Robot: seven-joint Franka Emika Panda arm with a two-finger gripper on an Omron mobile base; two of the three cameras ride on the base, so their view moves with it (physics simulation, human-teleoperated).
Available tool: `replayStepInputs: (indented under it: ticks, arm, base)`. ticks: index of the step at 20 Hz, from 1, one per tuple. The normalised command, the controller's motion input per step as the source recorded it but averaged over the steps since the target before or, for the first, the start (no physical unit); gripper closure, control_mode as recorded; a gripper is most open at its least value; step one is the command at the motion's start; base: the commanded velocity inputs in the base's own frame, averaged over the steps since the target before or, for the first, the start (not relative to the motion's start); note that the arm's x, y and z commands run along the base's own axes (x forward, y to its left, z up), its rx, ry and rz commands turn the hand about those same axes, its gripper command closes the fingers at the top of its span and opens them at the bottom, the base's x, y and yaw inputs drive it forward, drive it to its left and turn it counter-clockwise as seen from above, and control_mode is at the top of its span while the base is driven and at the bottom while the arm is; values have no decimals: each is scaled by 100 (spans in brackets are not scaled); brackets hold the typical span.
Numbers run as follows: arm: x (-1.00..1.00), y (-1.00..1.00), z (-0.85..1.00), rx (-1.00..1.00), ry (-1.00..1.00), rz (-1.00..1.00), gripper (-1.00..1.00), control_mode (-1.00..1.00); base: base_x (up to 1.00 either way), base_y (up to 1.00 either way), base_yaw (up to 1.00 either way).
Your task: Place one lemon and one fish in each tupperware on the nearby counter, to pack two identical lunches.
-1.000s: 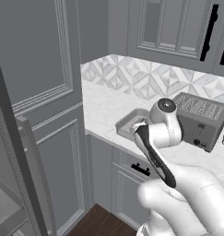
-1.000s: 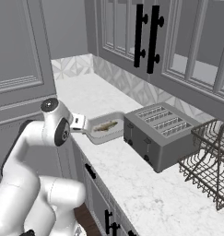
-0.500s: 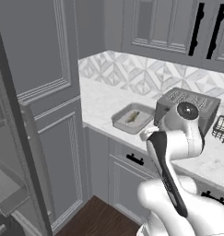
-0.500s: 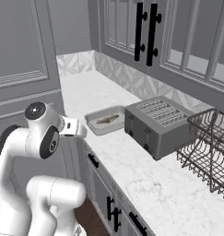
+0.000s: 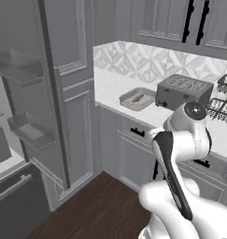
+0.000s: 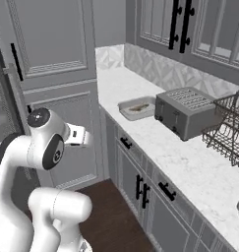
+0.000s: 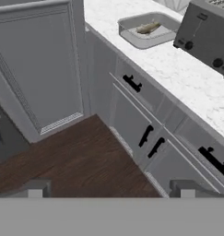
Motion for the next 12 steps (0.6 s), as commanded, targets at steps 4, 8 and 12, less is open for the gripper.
replayStepInputs:
  ticks: [4, 8, 12]
  arm:
    - [0, 0, 0, 0, 0, 0, -100, 100]
    - [0, 0, 0, 0, 0, 0, -100, 100]
    - [0, 0, 0, 0, 0, 0, -100, 100]
  base:
    - [-98, 59, 46]
    - [-50, 81, 55]
    - [2, 96, 46]
